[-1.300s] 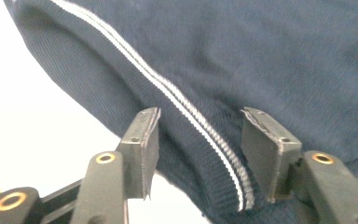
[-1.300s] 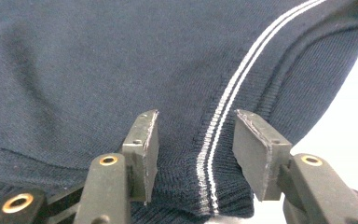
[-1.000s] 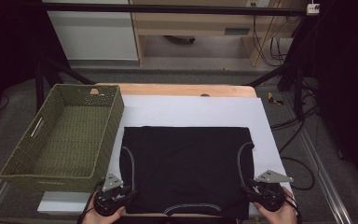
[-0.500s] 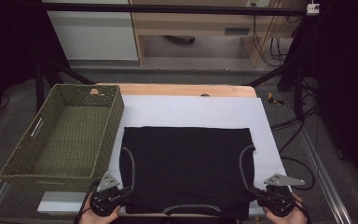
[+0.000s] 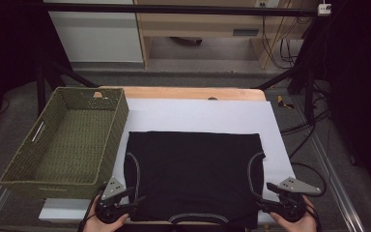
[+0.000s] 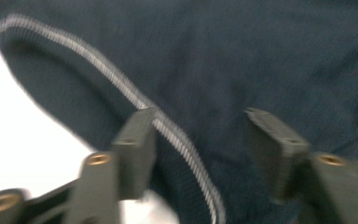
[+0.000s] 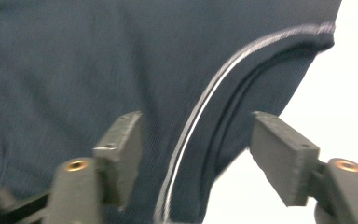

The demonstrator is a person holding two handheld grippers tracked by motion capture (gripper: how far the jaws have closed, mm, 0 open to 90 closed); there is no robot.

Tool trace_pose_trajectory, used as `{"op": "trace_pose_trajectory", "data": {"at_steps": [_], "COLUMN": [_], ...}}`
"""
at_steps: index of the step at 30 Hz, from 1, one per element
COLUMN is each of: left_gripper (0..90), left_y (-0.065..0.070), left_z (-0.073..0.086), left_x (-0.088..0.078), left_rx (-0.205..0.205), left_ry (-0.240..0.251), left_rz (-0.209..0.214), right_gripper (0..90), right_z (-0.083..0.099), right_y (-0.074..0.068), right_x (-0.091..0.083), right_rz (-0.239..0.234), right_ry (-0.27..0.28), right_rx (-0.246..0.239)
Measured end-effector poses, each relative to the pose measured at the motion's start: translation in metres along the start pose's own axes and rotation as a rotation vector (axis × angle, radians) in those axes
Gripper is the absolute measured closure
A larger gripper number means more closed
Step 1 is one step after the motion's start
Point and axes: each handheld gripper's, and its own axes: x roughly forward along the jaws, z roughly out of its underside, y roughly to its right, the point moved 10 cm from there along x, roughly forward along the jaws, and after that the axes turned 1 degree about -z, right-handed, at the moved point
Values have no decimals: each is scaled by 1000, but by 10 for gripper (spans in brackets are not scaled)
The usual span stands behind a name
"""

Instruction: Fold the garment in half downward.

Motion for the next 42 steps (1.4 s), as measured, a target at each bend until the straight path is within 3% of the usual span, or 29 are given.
{"op": "trace_pose_trajectory", "data": {"at_steps": [2, 6, 12, 15, 21, 28, 38, 42], "left_gripper": [320, 223, 140, 101, 32, 0, 0, 0], "left_y": [1, 2, 3, 2, 2, -5, -22, -37], "left_z": [-7, -21, -38, -44, -58, -74, -101, -112], "left_x": [2, 7, 20, 28, 39, 53, 66, 73], "left_rx": [4, 7, 23, 32, 19, 28, -4, -28], "left_ry": [25, 71, 98, 82, 84, 91, 133, 137], "left_rz": [25, 71, 84, 86, 124, 122, 106, 73], "right_gripper": [253, 209, 135, 114, 92, 82, 77, 78], "right_z": [-8, -19, -40, -50, -67, -75, -83, -86], "right_y": [3, 5, 1, 1, 7, 12, 29, 37], "right_x": [5, 16, 35, 44, 55, 65, 74, 77], "right_rz": [-16, -43, -82, -92, -70, -44, 0, 19], "right_ry": [44, 70, 90, 91, 105, 95, 100, 102], "right_rx": [-4, -4, -28, -31, -35, -33, -31, -25]}}
